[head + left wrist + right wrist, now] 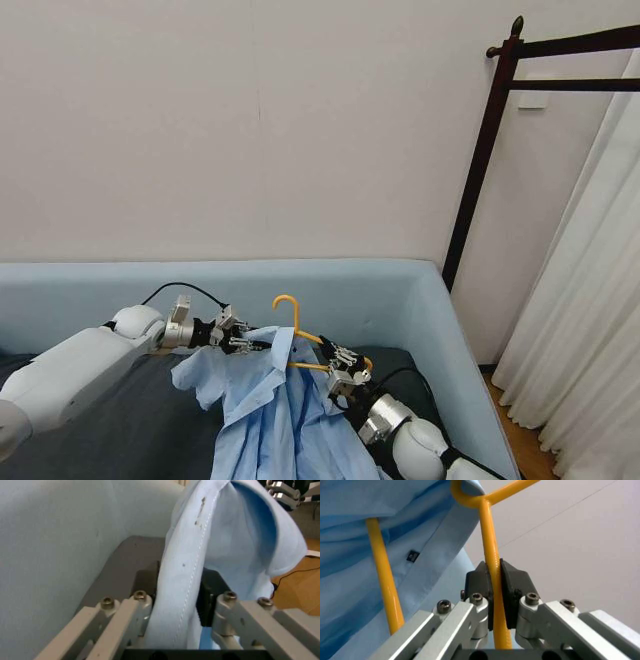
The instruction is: Pick up the clothes from the sofa and hang them on the clothes hanger.
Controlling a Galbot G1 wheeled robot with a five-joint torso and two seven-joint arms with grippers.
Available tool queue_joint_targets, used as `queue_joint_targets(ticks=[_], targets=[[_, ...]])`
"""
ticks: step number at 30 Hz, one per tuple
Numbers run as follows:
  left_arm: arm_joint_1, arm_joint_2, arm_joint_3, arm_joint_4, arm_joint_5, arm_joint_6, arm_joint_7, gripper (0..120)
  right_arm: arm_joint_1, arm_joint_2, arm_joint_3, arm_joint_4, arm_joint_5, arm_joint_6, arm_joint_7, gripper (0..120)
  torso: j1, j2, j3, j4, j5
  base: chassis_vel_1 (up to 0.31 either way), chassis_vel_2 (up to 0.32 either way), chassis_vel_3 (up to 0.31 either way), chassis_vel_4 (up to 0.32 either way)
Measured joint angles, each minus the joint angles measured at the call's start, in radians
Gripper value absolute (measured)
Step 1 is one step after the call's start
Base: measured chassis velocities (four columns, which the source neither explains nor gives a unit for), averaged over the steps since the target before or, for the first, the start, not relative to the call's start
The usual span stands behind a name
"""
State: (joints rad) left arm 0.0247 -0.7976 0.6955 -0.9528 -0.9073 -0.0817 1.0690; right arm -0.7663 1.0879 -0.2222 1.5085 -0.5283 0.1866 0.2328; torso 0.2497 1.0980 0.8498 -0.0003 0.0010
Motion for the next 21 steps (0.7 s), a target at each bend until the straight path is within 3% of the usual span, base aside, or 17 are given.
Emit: queue_joint_targets(ticks=[4,14,21], targets=[[-0.002,-0.004,0.002,0.0,-0.002,-0.001,0.001,7,0.003,0.001,-0.002,-0.005,0.001,0.0,0.002,4,0.0,0.0,0.0,-0.0001,0.0001,0.0,0.0,0.0,0.0],[-0.011,-0.017,0.016,0.007,-0.005,-0.007,-0.006,7,0.004,-0.004,-0.002,0.0,0.021,-0.008,0.008,5,0.0,0.0,0.0,-0.0001,0.0,0.0,0.0,0.0,0.0],[-0.014,-0.024,0.018,0.019,-0.006,-0.016,-0.008,1,-0.027,-0.017,0.013,0.05,0.075,0.0,0.007,30,0.0,0.0,0.0,0.0001,0.0004,0.0,0.0,0.0,0.0]])
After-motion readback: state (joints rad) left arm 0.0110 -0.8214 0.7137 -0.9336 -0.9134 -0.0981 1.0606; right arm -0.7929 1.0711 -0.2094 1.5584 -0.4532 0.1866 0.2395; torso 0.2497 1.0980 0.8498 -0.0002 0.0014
